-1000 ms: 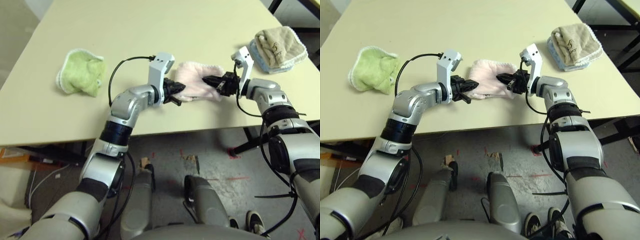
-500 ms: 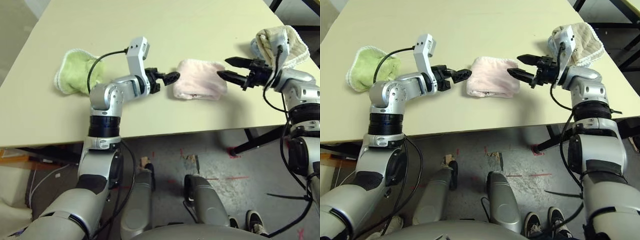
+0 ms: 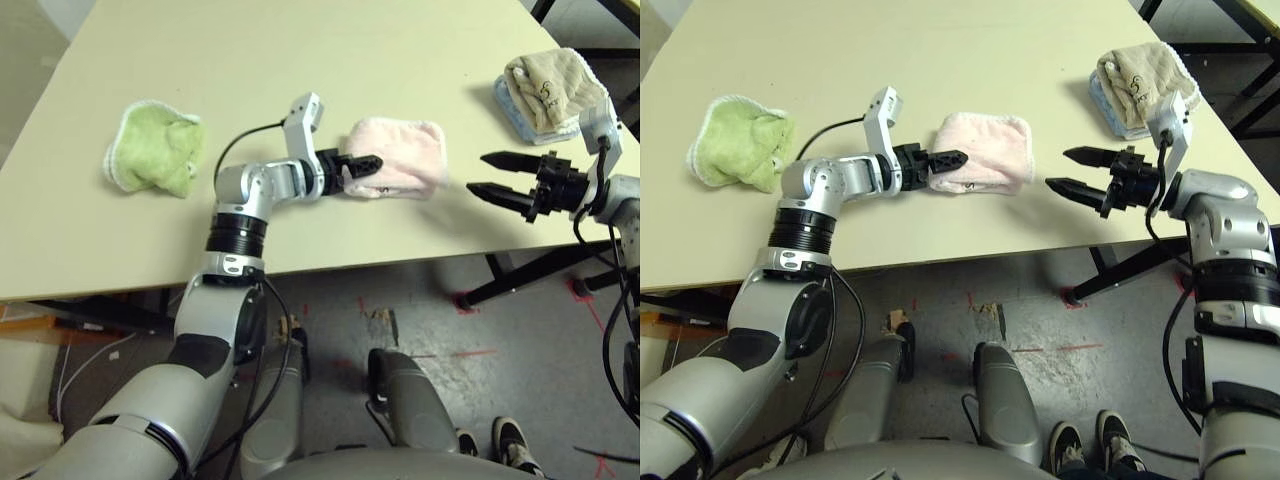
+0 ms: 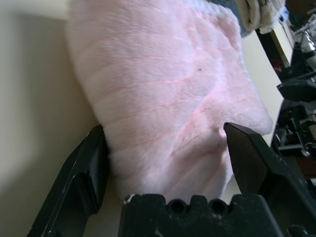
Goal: Fold the towel and set it aside.
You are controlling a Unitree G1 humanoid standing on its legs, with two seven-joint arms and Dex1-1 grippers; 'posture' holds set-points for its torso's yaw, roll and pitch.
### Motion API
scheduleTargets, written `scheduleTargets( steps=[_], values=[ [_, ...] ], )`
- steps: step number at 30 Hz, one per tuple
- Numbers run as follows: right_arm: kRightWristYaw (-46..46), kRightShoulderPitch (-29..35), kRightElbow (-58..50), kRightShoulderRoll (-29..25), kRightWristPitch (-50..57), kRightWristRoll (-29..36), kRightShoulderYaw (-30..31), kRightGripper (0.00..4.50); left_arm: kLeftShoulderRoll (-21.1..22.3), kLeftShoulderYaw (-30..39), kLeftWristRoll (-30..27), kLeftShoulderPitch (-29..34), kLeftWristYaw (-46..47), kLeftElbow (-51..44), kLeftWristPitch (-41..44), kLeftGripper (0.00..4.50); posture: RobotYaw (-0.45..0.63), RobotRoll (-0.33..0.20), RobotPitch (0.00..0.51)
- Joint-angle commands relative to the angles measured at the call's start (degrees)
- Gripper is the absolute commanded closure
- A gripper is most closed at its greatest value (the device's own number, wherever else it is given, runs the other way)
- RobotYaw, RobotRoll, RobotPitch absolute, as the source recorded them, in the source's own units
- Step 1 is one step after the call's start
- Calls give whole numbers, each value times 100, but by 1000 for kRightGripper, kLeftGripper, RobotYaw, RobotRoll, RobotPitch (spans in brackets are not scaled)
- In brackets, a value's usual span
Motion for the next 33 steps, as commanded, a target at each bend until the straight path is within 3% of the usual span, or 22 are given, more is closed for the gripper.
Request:
scheduleTargets(
  steps=[1, 3, 12, 14, 25, 33],
  values=[
    [-120, 174, -169, -71, 24, 104, -130, 53, -161, -96, 59, 47, 81, 310, 45, 28, -123, 0, 180],
    [-184, 204, -208, -63, 13, 131, -133, 0, -163, -104, 79, 33, 102, 346, 22, 598, -126, 0, 177],
    [-230, -2, -37, 103, -173, 125, 19, 0, -44, -240, 247, 98, 245, -24, -152, 4047, -84, 0, 176],
    [-143, -126, 42, 189, -218, 102, 127, 0, -25, -80, 134, 157, 397, -421, -26, 4494, -55, 0, 177],
    [332, -1354, 1201, 885, -693, -162, 673, 0, -52, 1466, -326, 870, 2237, -3907, 459, 4494, 124, 0, 185],
    [596, -2084, 2403, 1265, -1275, -476, 848, 0, 506, 2520, -290, 781, 3152, -4520, -32, 4494, 229, 0, 184]
  ],
)
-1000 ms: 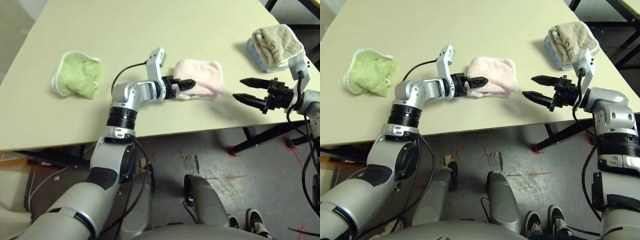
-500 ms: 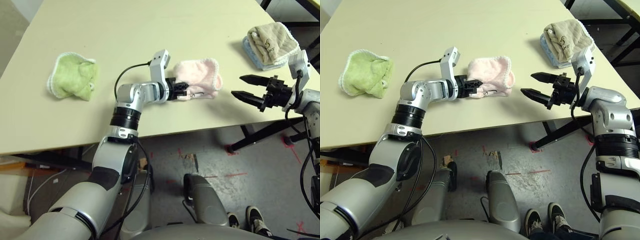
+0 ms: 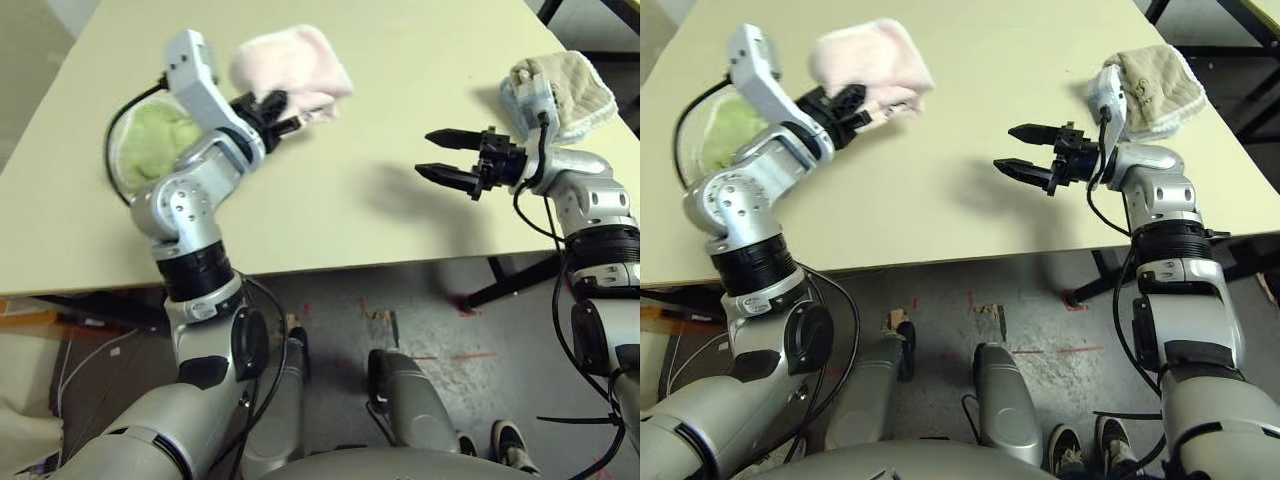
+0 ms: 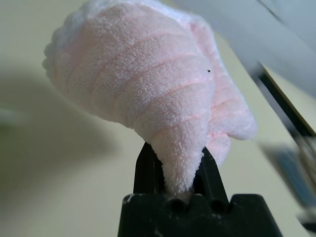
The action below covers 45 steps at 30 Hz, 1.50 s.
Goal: Fold the towel and set it aside.
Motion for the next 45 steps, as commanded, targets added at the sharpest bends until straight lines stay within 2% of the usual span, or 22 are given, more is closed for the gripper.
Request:
scheduleTargets(
  steps=[1, 6, 11, 16, 21, 23, 28, 29, 32, 34, 40, 41, 43, 45],
  values=[
    [133, -160, 392, 88, -244, -164, 65, 0, 177, 223, -15, -26, 235, -54, -311, 4494, 235, 0, 183],
    [185, -378, 741, 197, -423, -286, 56, 0, 445, 345, -10, 90, 324, 284, -607, 4494, 241, 0, 181],
    [210, -431, 853, 204, -506, -335, 34, 0, 421, 398, 23, 337, 497, 591, -864, 4494, 241, 0, 181],
    [187, -408, 848, 144, -509, -371, 0, 0, 372, 510, -150, 461, 717, 801, -765, 4494, 215, 0, 183],
    [153, -383, 819, 151, -506, -374, -10, 0, 404, 474, -160, 660, 929, 789, -381, 2732, 212, 0, 179],
    [132, -371, 811, 172, -510, -378, -6, 0, 571, 396, -188, 710, 899, 622, -45, 1976, 212, 0, 179],
    [98, -380, 849, 215, -531, -390, -10, 0, 1197, 354, -543, 856, 554, 76, 1337, 136, 222, 0, 180],
    [95, -389, 865, 224, -537, -393, -8, 0, 1373, 380, -633, 868, 453, -40, 1734, 35, 231, 0, 180],
    [90, -415, 918, 255, -561, -406, -1, 0, 1820, 479, -885, 834, 58, -329, 2870, 35, 238, 0, 180],
    [84, -435, 959, 276, -583, -417, 3, 0, 2128, 494, -1129, 884, -195, -460, 3302, 35, 243, 0, 180],
    [-28, -486, 1080, 286, -653, -446, -49, 0, 3961, 82, -2954, 1812, -1330, -884, 3373, 35, 246, 0, 179],
    [-189, -497, 1124, 265, -648, -418, -134, 0, 4312, 64, -3371, 2092, -1789, -1224, 3373, 35, 246, 0, 179],
    [-466, -520, 1196, 232, -634, -367, -291, 0, 4672, 117, -3893, 2399, -2453, -1753, 3373, 35, 243, 0, 176],
    [-883, -572, 1288, 168, -657, -290, -534, 0, 4777, 201, -4138, 2513, -2880, -2044, 3023, 35, 239, 0, 175]
  ],
)
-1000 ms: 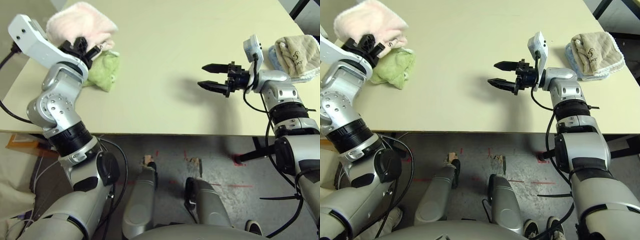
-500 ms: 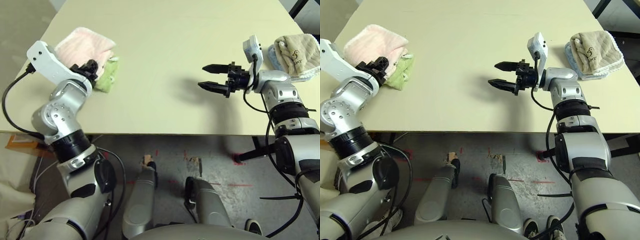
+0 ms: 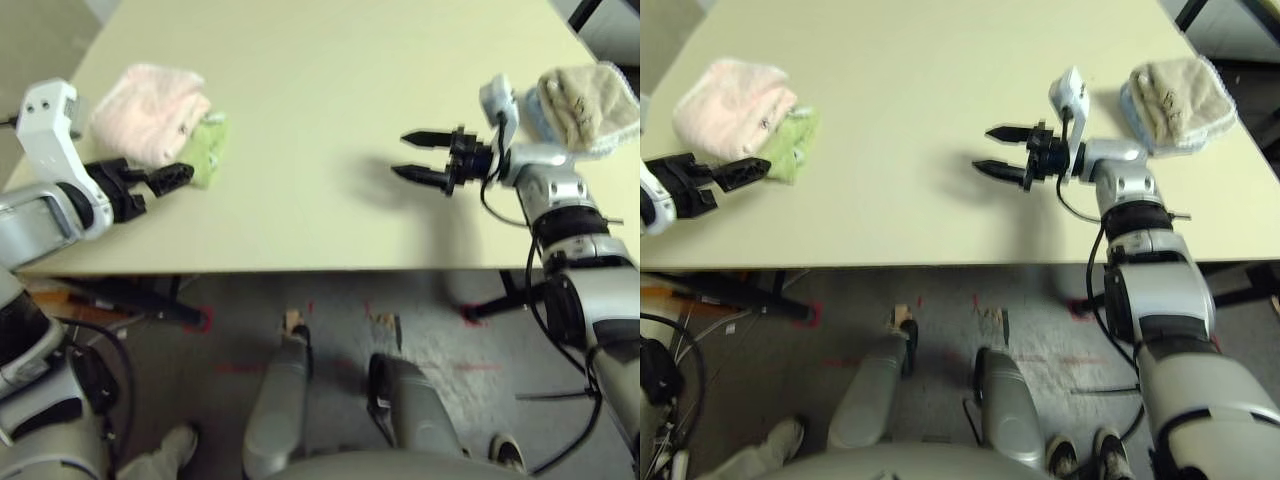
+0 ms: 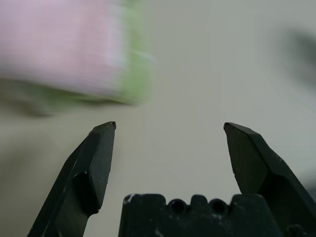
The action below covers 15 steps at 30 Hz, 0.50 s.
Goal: Fold the towel and set it aside.
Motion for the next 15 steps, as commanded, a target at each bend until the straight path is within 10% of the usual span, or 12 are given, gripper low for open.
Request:
scheduleTargets(
  steps=[1, 15],
  values=[
    [-859, -121, 260, -182, -126, 184, -542, 0, 34, 29, -488, -13, -718, -452, -560, 35, 232, 0, 172],
    [-4614, 53, 881, -1124, -1756, -49, -1696, 0, -826, -1124, 3363, -997, -703, 2717, -6192, 35, 153, 0, 144]
  ],
)
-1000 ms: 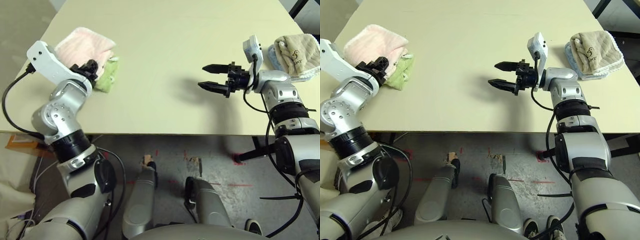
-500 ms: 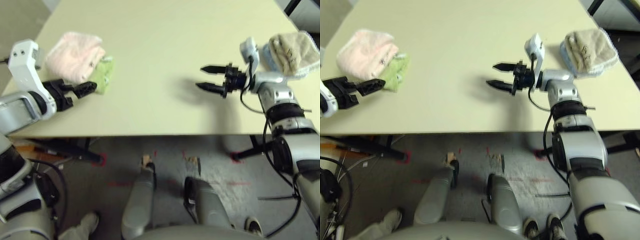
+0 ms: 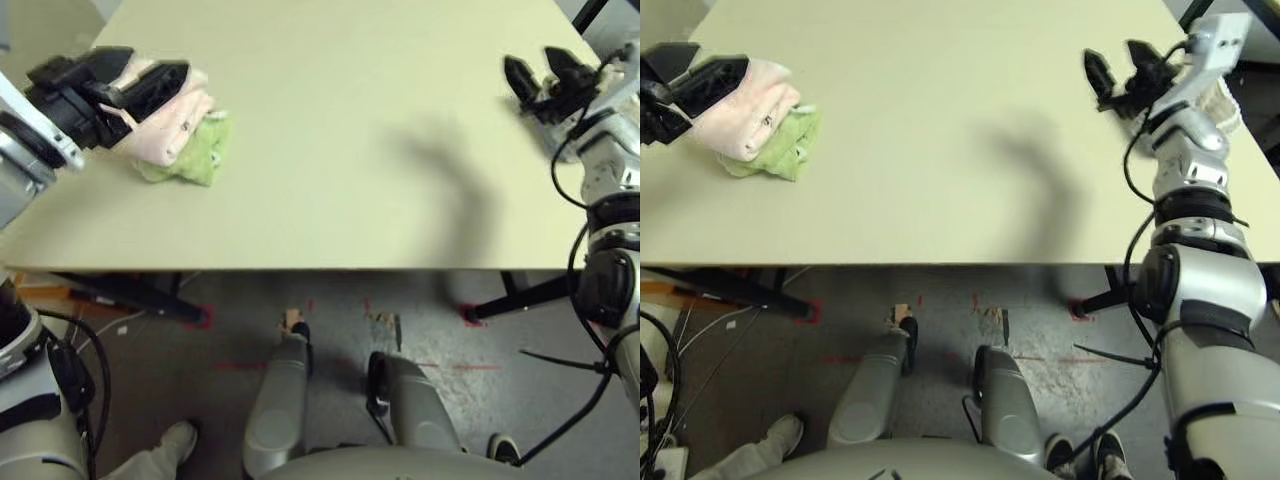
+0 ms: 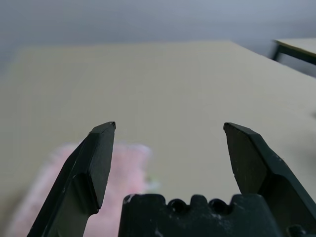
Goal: Fold the towel and set it aside.
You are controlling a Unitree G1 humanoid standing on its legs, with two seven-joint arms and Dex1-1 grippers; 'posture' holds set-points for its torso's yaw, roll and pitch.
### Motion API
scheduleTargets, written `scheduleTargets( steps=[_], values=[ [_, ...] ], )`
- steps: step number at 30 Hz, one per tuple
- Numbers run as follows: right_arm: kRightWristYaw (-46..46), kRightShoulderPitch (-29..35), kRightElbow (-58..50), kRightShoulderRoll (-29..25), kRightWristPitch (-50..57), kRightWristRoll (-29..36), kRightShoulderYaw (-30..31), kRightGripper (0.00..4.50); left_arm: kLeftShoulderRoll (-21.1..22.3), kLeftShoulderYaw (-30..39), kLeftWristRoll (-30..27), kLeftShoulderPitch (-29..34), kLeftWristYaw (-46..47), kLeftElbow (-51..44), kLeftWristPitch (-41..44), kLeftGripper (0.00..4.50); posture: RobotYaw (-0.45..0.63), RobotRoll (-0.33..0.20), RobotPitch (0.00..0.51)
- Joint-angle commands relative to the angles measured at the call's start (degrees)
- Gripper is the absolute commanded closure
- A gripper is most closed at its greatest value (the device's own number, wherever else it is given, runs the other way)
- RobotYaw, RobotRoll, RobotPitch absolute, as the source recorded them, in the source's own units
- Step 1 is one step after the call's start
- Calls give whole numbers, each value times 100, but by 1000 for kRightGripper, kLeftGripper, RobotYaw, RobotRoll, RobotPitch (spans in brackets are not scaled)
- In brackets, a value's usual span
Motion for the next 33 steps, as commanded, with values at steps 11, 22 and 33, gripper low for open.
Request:
scheduleTargets(
  steps=[11, 22, 33],
  values=[
    [-1068, 473, 316, -243, -350, -306, -73, 0, -485, 295, 895, 419, -29, 1492, -1885, 35, 128, 0, 126],
    [-1228, 403, 485, -100, -401, -334, -43, 0, -537, 792, 816, 792, 347, 1274, -1735, 35, 178, 0, 154],
    [-1141, 376, 478, 91, -375, -327, -10, 0, -520, 726, 786, 665, 378, 1209, -1543, 35, 166, 0, 180]
  ],
)
